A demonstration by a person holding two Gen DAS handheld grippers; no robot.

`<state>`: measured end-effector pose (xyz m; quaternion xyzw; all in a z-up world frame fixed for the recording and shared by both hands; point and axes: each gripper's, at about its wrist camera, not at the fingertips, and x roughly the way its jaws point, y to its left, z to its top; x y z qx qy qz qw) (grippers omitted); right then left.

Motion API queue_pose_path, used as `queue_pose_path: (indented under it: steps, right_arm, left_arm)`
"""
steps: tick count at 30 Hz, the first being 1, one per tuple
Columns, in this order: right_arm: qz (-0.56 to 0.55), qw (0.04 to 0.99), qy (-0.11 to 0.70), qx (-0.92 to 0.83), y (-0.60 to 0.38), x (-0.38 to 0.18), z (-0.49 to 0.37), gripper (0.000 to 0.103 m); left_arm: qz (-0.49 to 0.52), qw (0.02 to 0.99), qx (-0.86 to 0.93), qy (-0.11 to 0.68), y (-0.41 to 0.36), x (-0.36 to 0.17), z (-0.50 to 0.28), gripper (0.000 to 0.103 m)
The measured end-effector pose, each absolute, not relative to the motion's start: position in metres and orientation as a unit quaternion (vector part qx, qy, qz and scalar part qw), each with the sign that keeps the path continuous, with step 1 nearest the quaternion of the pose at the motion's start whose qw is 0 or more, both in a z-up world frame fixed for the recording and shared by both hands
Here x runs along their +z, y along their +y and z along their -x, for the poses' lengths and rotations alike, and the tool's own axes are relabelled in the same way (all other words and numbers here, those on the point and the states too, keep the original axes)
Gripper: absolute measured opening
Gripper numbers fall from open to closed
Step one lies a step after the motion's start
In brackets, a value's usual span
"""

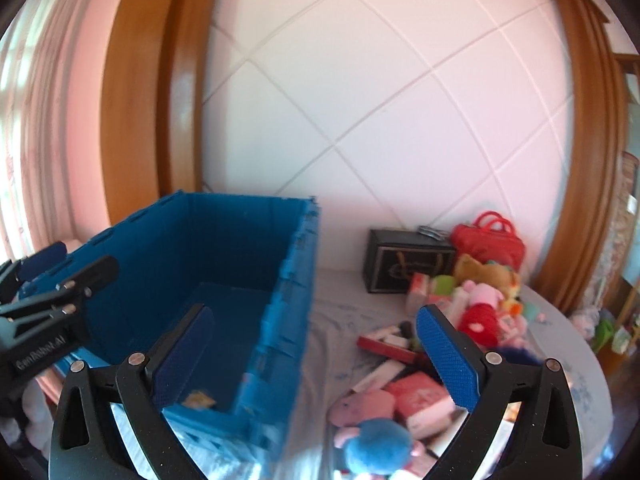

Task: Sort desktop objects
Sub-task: 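Move both tools back toward the pile on the table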

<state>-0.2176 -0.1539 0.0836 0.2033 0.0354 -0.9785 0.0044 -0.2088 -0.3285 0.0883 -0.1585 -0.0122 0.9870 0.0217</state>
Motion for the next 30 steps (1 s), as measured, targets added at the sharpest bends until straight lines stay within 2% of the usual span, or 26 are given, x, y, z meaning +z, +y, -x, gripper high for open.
queue_pose_path:
  steps: [9,15,23,30]
  right_arm:
    - [-0.228,-0.12,0.011,-0.966,-0.019,0.061,0.176,0.103]
    - [-0.277,-0.147,-0.001,-0.95,0.076,0.022,0.169,0.103]
    - [-0.356,-0.106,0.007,-0.929,0.18,-0.042,0.175,0.103]
    - [-0.429,-0.088,-0.004,-0.899,0.229,-0.099,0.19,0.103]
  left_arm:
    - [0.15,0.105,0.983,-0.011,-0.231,0.086,0.202,0.086]
    - [0.185,0.128,0.974,-0.004,-0.159,0.054,0.207,0.086]
    - [0.294,0.045,0.955,-0.003,-0.089,-0.029,0.22,0.086]
    - [0.382,-0.013,0.924,0.007,-0.078,-0.087,0.224,0.086]
